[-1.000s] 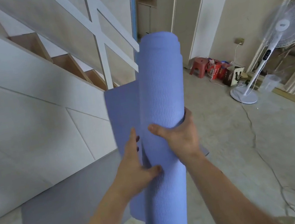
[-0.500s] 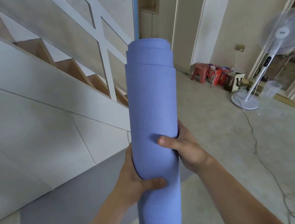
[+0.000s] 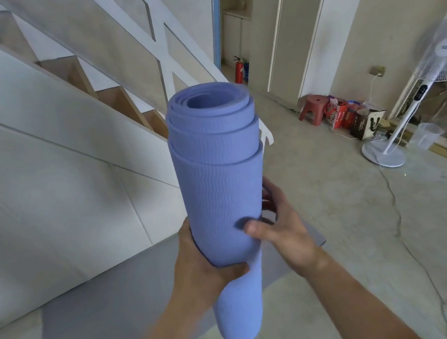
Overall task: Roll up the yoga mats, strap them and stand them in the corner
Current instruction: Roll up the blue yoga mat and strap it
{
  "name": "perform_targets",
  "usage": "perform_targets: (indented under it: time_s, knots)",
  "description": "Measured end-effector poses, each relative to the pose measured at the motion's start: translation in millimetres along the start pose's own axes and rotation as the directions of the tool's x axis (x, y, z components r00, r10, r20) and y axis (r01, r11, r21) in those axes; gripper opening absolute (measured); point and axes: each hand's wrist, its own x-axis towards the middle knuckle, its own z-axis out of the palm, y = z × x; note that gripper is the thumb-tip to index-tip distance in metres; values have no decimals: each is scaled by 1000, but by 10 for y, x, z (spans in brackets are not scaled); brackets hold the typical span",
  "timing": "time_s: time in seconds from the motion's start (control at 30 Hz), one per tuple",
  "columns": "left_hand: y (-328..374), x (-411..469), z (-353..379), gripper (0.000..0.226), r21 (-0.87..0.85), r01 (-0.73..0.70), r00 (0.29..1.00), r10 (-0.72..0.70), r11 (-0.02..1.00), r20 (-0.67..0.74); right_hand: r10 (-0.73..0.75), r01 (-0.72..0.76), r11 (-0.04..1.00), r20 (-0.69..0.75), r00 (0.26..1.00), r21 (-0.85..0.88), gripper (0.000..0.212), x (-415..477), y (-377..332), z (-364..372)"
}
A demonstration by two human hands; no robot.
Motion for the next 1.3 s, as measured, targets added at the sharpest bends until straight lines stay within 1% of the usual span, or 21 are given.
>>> perform_targets:
  time_s: [0.07, 0.13, 0.23, 0.33, 0.37, 0.4, 0.43, 0.5, 0.53, 0.63, 0.7, 0.73, 0.8, 0.87, 0.9, 1.0, 1.07, 1.13, 1.17, 1.23, 1.3]
  knots:
    - [-41, 28, -77, 110, 16, 23, 993, -25, 1000, 118, -47, 42, 999, 162, 986, 35, 113, 86, -70, -177]
    - [-14, 94, -121, 116, 51, 40, 968, -52, 998, 244, -85, 70, 995, 255, 963, 65, 103, 128, -136, -215]
    - [26, 198, -203, 110, 129, 20, 931, -66, 991, 360, -92, 80, 995, 244, 966, 56, 97, 137, -95, -173]
    - [171, 217, -213, 81, 330, 78, 944, -176, 941, 279, -83, 86, 996, 122, 989, -22, 101, 107, 95, -79]
    - [211, 201, -246, 65, 295, 124, 955, -194, 948, 224, -67, 71, 996, 87, 994, -52, 104, 100, 165, -63]
    - [306, 206, -303, 54, 179, 191, 966, -218, 965, 142, -51, 57, 995, 70, 996, -77, 106, 90, 228, -55]
    - [453, 216, -375, 53, -12, 258, 964, -257, 966, 66, -36, 42, 994, 60, 998, -102, 106, 86, 301, -59]
    - [762, 235, -537, 58, -354, 311, 947, -319, 882, 36, 4, 6, 979, 51, 999, -201, 105, 74, 434, -62]
    - [933, 229, -587, 51, -384, 301, 951, -304, 873, 56, 15, 0, 966, 56, 998, -257, 106, 58, 497, -51]
    - [1074, 248, -435, 30, -37, 284, 953, -278, 958, 119, 82, -41, 939, 108, 991, -342, 111, 48, 687, -11]
    - [867, 282, -251, 18, 100, 305, 951, -308, 947, 19, 178, -86, 933, 239, 954, -351, 110, 106, 810, -117]
    - [662, 295, -181, 20, 142, 320, 947, -320, 937, -23, 238, -124, 939, 344, 908, -322, 107, 135, 837, -201]
    - [247, 269, -14, 30, 216, 333, 942, -335, 918, -28, 327, -297, 944, 512, 794, -142, 100, 194, 883, -371]
    - [-72, 210, 201, 33, 255, 322, 944, -331, 912, -7, 444, -481, 876, 454, 772, -40, 95, 270, 923, -430]
    - [-194, 184, 324, 33, 265, 306, 947, -321, 915, 17, 504, -516, 853, 384, 774, -81, 90, 326, 978, -413]
    - [-573, 201, 686, 33, 344, 222, 956, -272, 912, 106, 547, -488, 829, 215, 809, -272, 65, 456, 1316, -412]
    - [-874, 290, 884, 33, 383, 201, 948, -277, 902, 156, 572, -516, 812, 198, 796, -274, 40, 495, 1642, -506]
    - [-1229, 400, 1102, 38, 397, 207, 936, -299, 894, 186, 623, -586, 780, 180, 762, -218, 27, 517, 1972, -658]
    - [-1407, 442, 1214, 41, 399, 220, 929, -316, 890, 193, 639, -613, 768, 156, 753, -184, 24, 516, 2147, -729]
    - [-1767, 547, 1462, 48, 402, 221, 916, -331, 889, 228, 641, -625, 767, 148, 753, -145, 30, 535, 2519, -875]
    - [-2152, 624, 1704, 52, 427, 217, 893, -355, 878, 277, 677, -660, 736, 133, 724, -150, 28, 498, 2955, -1024]
